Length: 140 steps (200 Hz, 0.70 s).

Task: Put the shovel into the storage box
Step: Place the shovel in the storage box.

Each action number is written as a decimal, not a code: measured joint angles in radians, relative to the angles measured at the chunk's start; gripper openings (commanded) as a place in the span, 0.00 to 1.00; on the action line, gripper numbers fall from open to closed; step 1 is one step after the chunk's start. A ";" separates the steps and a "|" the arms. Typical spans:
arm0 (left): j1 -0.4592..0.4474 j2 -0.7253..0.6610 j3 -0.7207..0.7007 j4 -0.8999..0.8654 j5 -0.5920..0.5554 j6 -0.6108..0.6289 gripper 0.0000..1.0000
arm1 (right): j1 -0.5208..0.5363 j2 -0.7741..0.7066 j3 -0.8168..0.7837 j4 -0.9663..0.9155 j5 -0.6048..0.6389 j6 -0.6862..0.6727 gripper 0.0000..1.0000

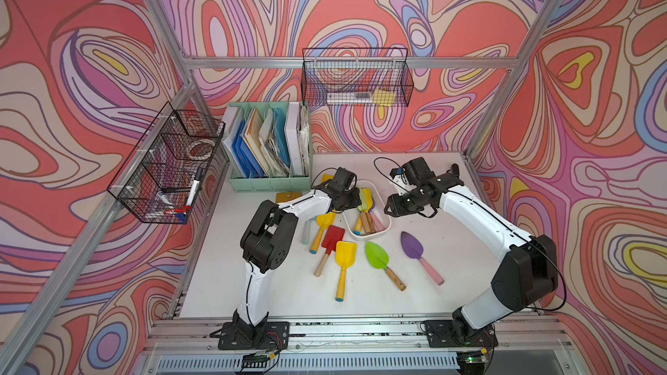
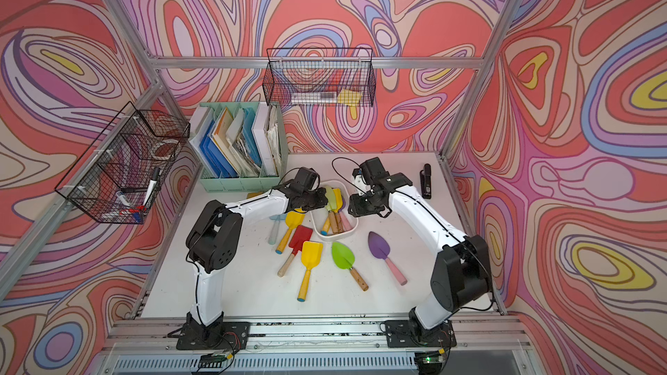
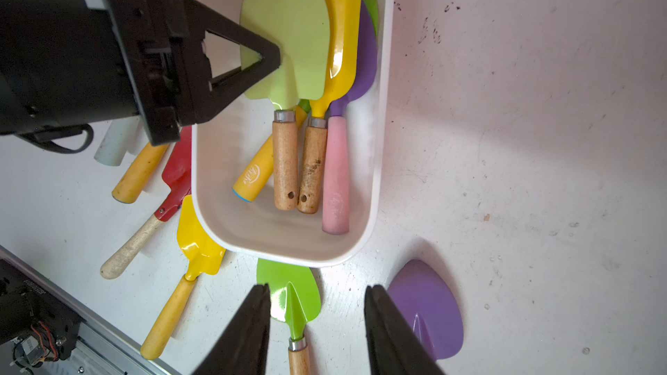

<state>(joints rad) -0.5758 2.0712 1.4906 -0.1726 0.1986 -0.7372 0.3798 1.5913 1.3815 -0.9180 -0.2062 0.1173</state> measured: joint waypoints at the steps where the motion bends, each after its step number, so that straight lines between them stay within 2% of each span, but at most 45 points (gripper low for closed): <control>1: 0.000 0.000 0.000 0.000 0.000 0.001 0.22 | 0.000 0.000 0.000 0.000 0.000 0.000 0.44; 38: 0.000 0.002 0.003 -0.001 0.000 -0.001 0.39 | 0.000 0.000 -0.002 0.007 0.000 0.000 0.44; 77: 0.000 0.007 0.018 -0.016 0.000 0.000 0.42 | 0.000 0.000 -0.008 0.010 0.000 0.000 0.44; 109: 0.000 0.013 0.039 -0.026 0.000 0.000 0.61 | 0.000 0.000 -0.010 0.010 0.000 0.000 0.44; 140: 0.000 0.018 0.064 -0.040 0.000 0.004 0.70 | 0.000 0.000 -0.013 0.012 0.000 0.000 0.44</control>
<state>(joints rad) -0.5762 2.0892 1.5551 -0.2131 0.1986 -0.7334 0.3798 1.5913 1.3682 -0.9062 -0.2066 0.1173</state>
